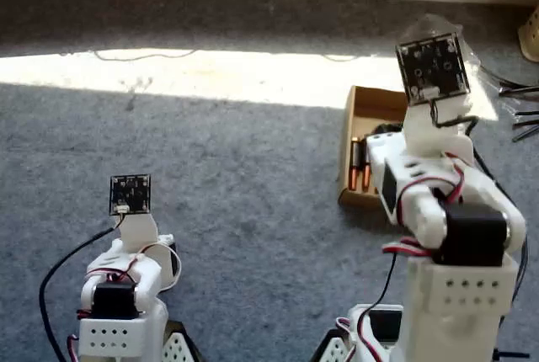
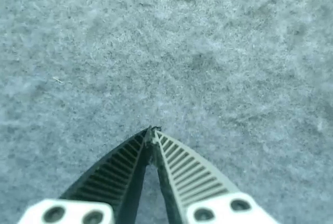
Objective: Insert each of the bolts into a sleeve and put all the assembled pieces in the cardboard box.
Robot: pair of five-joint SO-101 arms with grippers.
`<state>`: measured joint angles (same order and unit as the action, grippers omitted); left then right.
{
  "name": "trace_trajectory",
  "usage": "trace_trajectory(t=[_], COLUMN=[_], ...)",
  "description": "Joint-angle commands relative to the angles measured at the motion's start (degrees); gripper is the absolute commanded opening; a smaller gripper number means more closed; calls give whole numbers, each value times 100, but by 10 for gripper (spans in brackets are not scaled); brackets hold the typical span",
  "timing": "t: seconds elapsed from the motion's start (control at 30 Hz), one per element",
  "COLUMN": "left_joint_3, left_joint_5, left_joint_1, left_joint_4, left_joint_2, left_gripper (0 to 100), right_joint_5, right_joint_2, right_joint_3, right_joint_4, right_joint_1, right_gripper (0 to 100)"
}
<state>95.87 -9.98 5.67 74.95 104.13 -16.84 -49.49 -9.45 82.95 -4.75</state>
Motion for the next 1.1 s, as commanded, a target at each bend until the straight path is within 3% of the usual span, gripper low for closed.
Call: trace_trajectory(t=[0.0,0.63,1.07], left_joint_3=[127,127,127], left_joint_5=[-26,-26,-26], left_joint_1=[57,57,57], left_joint_4=[26,53,53], left_joint_2=[22,22,22], left_gripper=[7,6,6], right_joint_5=[-18,-26,-18], right_joint_2=[-708,-5473,-5569], right_joint_3=[31,-4356,-6299], right_joint_4=[110,-1314,-1446], right_joint_1=[-40,-31,-40], right_gripper=[5,7,7])
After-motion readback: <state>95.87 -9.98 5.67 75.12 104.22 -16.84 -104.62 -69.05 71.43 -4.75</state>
